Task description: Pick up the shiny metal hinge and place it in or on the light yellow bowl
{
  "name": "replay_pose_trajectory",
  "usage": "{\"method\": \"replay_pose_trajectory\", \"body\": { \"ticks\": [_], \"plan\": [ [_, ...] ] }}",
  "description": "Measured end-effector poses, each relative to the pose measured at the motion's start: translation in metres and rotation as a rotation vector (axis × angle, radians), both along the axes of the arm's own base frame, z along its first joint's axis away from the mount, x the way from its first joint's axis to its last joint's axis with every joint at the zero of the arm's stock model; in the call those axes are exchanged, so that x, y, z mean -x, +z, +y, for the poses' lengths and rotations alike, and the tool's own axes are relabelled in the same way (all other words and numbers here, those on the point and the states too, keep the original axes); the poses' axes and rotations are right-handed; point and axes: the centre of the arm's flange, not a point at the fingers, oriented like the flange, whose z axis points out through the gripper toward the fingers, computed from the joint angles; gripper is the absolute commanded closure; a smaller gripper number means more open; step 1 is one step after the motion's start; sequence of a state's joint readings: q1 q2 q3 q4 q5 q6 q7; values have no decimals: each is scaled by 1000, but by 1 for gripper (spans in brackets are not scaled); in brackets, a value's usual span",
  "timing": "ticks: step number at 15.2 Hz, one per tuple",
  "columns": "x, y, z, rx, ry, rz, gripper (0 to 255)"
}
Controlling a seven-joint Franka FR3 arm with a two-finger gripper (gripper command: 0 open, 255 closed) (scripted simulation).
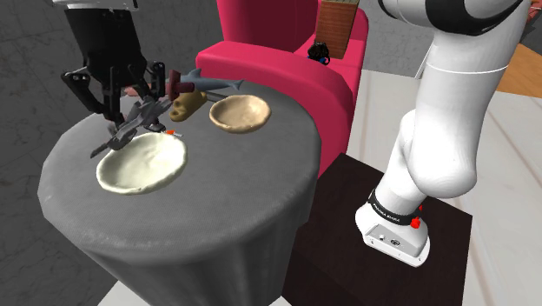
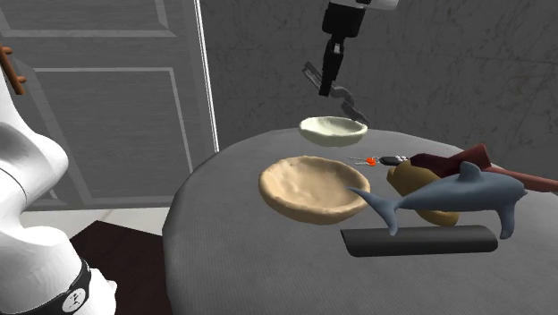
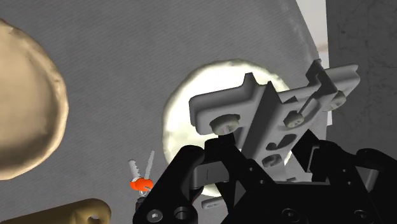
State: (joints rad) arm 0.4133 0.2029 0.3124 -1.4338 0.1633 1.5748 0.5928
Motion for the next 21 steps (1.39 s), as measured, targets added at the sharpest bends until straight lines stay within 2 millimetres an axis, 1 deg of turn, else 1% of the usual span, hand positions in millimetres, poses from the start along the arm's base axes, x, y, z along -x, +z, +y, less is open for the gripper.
{"method": "replay_pose_trajectory", "body": {
  "ticks": [9,10,17,18,21],
  "plan": [
    [1,-48,0,-1,0,0,255],
    [3,-53,1,-1,1,-1,255],
    [3,-57,2,-3,3,-1,255],
    [3,-57,2,-2,3,-1,0],
    [1,-59,1,0,0,0,0]
  ]
}}
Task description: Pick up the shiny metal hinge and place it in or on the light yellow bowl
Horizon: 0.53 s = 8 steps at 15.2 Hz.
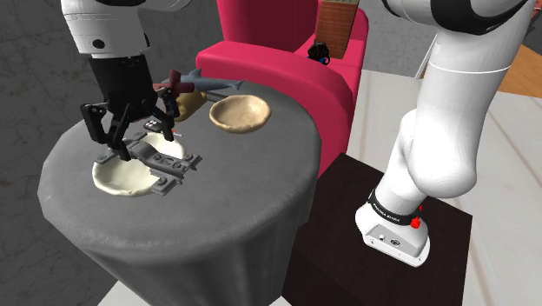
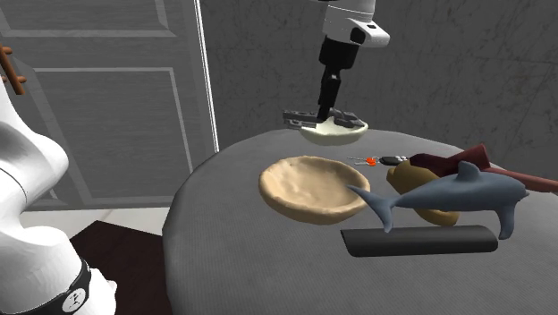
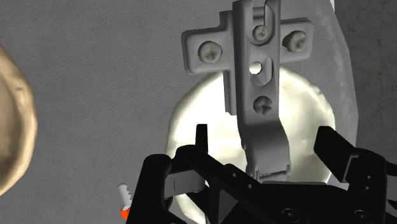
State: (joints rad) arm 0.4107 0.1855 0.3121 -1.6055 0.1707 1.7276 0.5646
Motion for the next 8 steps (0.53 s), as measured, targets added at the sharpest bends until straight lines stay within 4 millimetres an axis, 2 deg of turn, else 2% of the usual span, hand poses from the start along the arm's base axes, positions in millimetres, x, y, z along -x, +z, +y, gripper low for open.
{"method": "replay_pose_trajectory", "body": {
  "ticks": [3,8],
  "plan": [
    [0,0,0,0,0,0,0],
    [-7,41,-7,0,-1,-1,0]
  ]
}}
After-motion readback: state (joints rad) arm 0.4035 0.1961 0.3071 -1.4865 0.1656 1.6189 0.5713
